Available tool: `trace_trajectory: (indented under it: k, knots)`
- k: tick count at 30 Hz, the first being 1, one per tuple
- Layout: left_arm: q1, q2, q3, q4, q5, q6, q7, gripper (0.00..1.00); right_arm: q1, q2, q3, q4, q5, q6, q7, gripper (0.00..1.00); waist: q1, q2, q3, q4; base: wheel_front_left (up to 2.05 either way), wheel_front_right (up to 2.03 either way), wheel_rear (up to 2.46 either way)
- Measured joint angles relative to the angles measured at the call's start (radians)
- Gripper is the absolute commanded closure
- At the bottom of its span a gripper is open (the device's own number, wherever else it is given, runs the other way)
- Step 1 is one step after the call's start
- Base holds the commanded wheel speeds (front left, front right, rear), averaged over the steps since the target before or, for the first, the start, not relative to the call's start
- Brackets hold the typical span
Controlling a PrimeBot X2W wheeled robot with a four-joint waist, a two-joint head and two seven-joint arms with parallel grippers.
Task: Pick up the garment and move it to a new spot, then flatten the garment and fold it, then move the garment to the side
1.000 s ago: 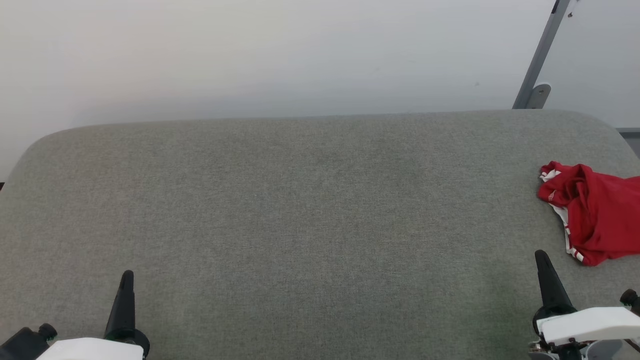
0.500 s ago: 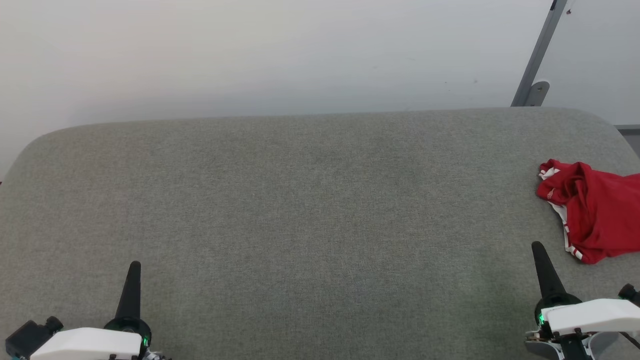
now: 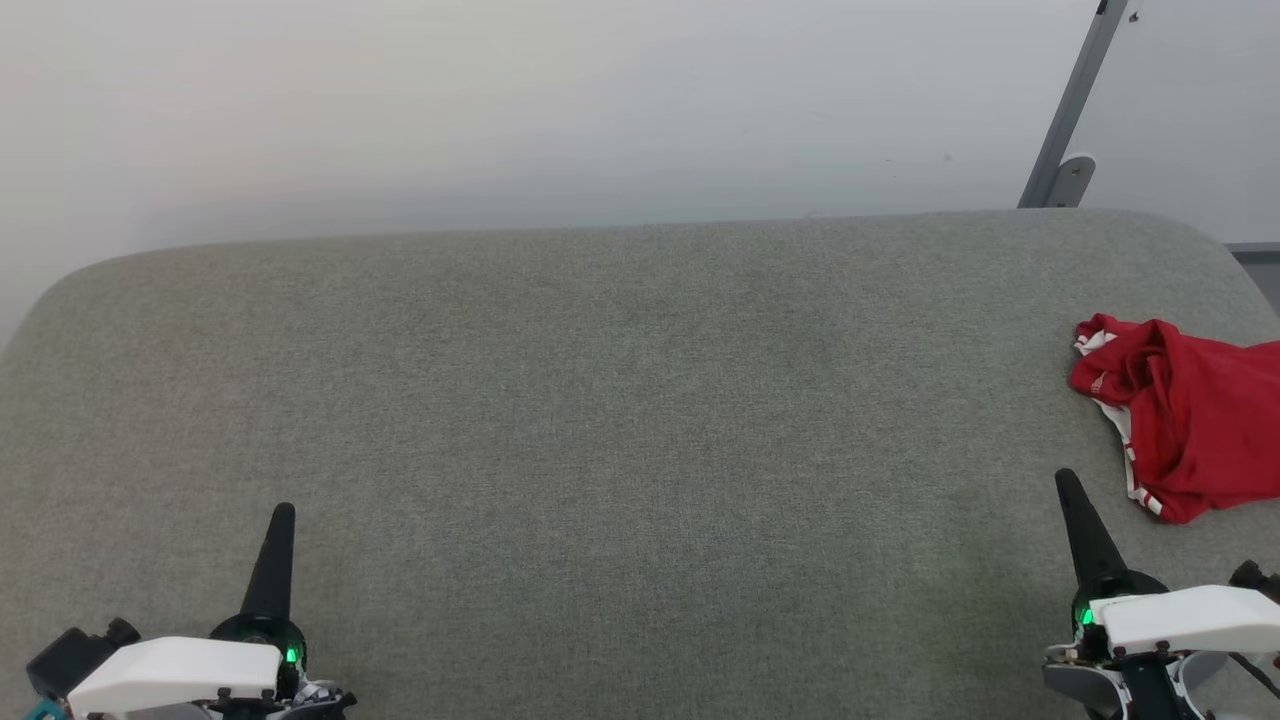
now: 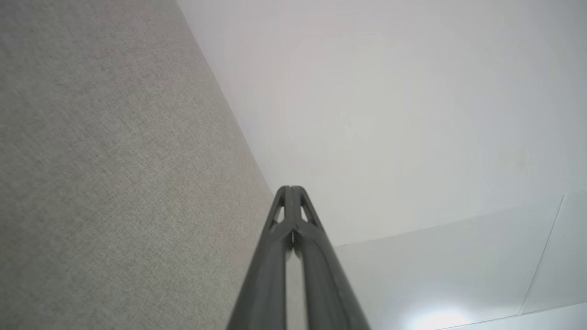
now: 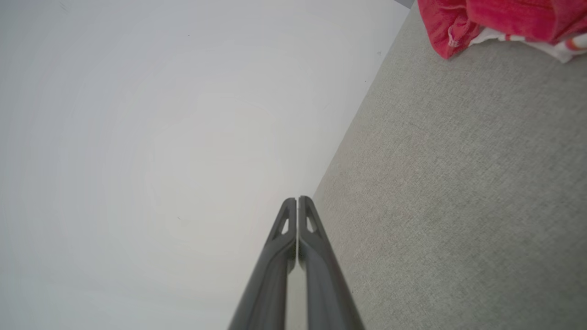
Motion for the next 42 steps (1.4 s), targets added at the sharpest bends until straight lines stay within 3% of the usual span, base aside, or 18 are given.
trace_trajectory:
  k: [42]
  knots:
    - [-0.081, -0.044, 0.013, 0.042, -0.264, 0.0, 0.088, 1.0, -0.048, 0.024, -0.012, 0.007, 0.289, 0.0, 0.074, 1.0, 0.0, 0.0, 0.017, -0.018, 0.0, 0.0, 0.0]
